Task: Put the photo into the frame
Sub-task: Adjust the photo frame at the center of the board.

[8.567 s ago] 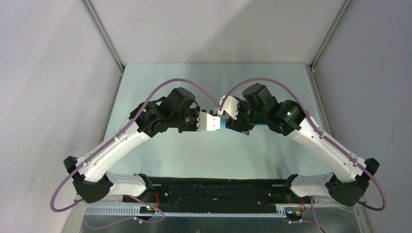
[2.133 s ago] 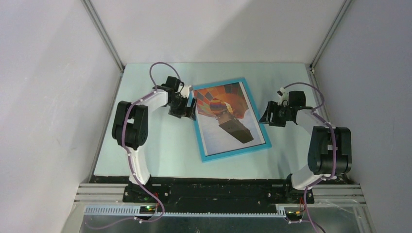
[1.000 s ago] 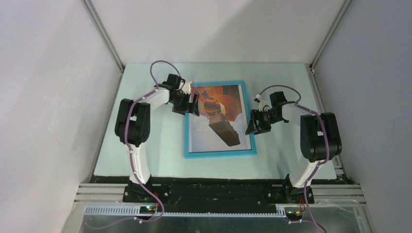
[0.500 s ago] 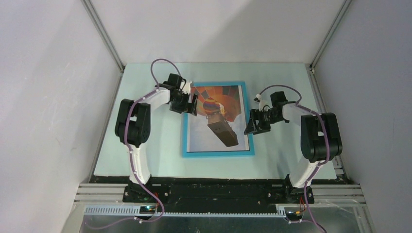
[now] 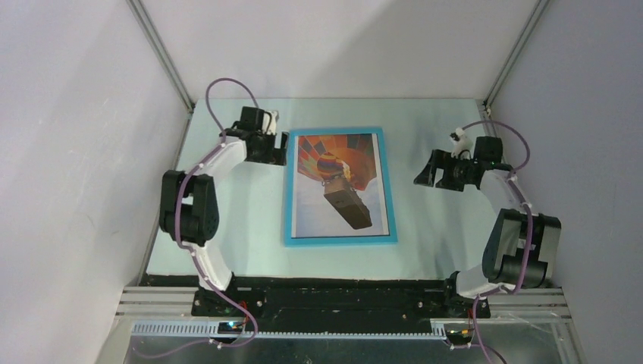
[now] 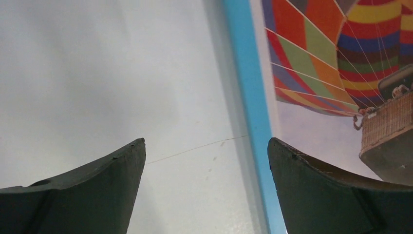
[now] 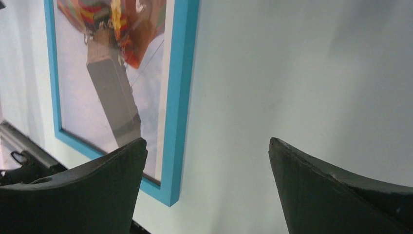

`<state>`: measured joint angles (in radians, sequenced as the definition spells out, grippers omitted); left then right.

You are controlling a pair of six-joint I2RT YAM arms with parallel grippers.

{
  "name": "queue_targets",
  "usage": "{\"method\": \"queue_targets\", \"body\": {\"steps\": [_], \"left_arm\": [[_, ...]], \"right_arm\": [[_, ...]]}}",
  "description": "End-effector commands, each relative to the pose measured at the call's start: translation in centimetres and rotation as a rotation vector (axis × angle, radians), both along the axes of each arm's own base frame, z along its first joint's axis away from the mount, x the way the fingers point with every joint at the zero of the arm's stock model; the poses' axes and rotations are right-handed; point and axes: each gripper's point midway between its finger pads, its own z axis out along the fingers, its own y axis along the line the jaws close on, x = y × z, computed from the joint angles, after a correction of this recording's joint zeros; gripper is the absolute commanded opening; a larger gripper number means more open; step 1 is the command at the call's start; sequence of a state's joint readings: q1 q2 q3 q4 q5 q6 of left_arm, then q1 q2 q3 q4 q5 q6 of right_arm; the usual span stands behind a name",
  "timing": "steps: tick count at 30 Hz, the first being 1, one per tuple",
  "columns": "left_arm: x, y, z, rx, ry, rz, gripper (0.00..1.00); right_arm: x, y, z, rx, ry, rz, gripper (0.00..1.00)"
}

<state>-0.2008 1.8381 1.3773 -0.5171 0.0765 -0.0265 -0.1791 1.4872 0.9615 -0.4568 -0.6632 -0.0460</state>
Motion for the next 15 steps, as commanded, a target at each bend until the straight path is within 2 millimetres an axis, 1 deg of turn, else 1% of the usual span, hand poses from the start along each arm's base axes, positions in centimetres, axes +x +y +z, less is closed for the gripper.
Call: {"method": "queue_targets", "body": {"steps": [1,3,4,5,6,7,8,9,12,13,14,15], "left_arm": [[1.7,4.3,5.4,0.009,-0.182,0.133,1.0],[1.7,6.5,6.6,0.001,-0.225,0.197,1.0],[1.9,7.1,7.2,-0.006,-0.249,0.215,1.0],[1.6,8.2,7.9,-0.015,-0.269,0.242,1.0],[1.6,8.5,8.4,-0.03,-0.29,0.246,1.0],[1.2,9.4,9.1,-0.04,-0.31,0.266,1.0],[1.0,9.9,9.3,-0.042,-0.325,0.273,1.0],[0.7,10.7,10.6,-0.042,-0.36,0.285,1.0],[-0.5,11.3,13.1,-0.033,-0.45,0.281,1.0],[-0.8,11.5,13.6,-0.023,-0.469,0.274,1.0],[-1.6,11.4,14.6,-0.022,-0.505,0.267,1.0],[-1.9,11.4,15.1,-0.017,-0.522,0.259,1.0]], "right_arm": [[1.2,-2.2,3.1,-0.068,-0.133,-0.079,0.99],[1.3,-2.7,4.1,-0.093,-0.171,-0.097,0.99],[1.4,-2.9,4.8,-0.105,-0.197,-0.103,0.99],[1.5,-3.2,5.0,-0.121,-0.21,-0.111,0.99],[1.5,-3.3,5.7,-0.133,-0.233,-0.117,0.99],[1.5,-3.6,5.9,-0.148,-0.244,-0.124,0.99],[1.4,-3.7,6.6,-0.158,-0.265,-0.128,0.99],[1.4,-3.9,6.8,-0.173,-0.278,-0.132,0.99],[1.4,-4.3,8.4,-0.206,-0.336,-0.147,0.99],[1.4,-4.5,8.7,-0.217,-0.347,-0.155,0.99],[1.3,-4.6,9.6,-0.229,-0.38,-0.16,0.99],[1.4,-4.7,9.9,-0.235,-0.391,-0.163,0.99]]}}
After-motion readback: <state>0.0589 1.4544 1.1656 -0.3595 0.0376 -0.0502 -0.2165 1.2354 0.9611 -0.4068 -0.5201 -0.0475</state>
